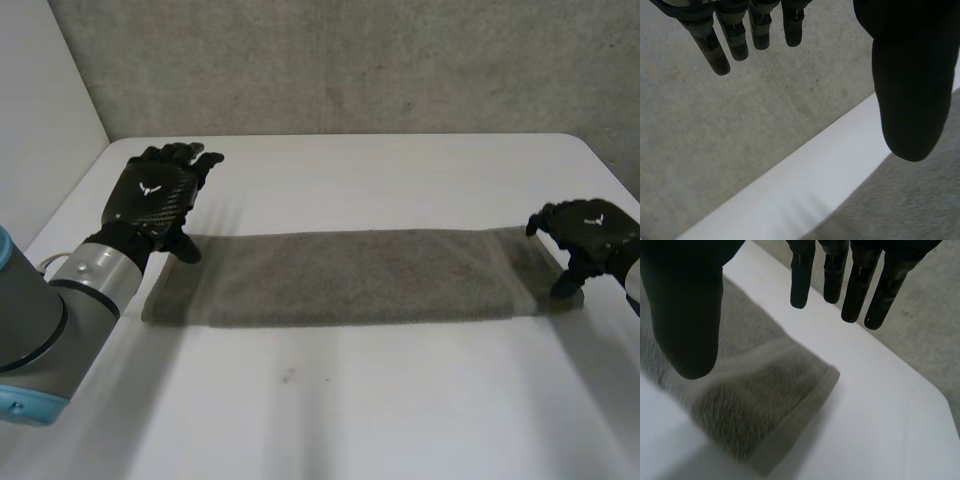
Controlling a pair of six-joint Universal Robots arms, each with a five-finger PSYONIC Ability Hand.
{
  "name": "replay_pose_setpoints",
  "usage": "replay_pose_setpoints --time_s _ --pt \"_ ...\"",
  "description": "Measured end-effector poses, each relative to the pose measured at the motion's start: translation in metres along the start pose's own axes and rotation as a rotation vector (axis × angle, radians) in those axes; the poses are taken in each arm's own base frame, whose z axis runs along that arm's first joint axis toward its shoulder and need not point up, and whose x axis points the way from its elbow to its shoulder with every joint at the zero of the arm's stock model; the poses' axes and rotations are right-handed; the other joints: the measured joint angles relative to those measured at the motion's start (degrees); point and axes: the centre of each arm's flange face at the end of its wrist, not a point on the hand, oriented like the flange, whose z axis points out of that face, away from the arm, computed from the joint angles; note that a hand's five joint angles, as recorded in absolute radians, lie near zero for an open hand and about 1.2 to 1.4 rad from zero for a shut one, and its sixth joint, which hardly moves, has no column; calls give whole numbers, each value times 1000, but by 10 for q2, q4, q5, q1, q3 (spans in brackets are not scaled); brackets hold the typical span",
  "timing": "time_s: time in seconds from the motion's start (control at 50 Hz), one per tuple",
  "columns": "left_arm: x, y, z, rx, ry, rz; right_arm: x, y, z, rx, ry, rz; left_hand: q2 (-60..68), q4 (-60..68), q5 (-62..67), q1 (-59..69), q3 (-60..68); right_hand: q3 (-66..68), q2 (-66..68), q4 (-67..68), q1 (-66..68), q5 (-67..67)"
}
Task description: Fold the towel.
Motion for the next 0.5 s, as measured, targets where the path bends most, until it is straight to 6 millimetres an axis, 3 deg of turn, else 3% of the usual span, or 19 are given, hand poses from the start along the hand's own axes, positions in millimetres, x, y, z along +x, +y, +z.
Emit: replay_pose_setpoints --time_s 0.12,0.26,0.32,0.38,0.4,0.42,0.5 --pt "2 5 -3 -21 -1 -85 -3 28 6 -43 -7 -45 0 0 0 0 0 18 18 23 15 21" --pt "2 8 -4 -31 -11 -92 -4 43 12 -71 -15 -47 0 0 0 0 0 18 18 26 15 25" --pt "4 9 -6 -38 -10 -89 -2 48 16 -67 -7 -50 0 0 0 0 0 118 130 121 123 114" --pt "5 10 -7 -42 -7 -89 -1 50 19 -60 2 -54 0 0 0 0 0 141 155 143 148 132" --pt "6 11 -7 -44 -5 -89 1 51 21 -55 7 -56 0 0 0 0 0 201 211 196 200 180" --pt "6 11 -8 -45 -4 -89 2 53 23 -49 15 -61 0 0 0 0 0 326 343 329 326 314" --pt "7 11 -8 -46 -2 -89 5 56 26 -40 26 -68 0 0 0 0 0 423 435 424 373 388"
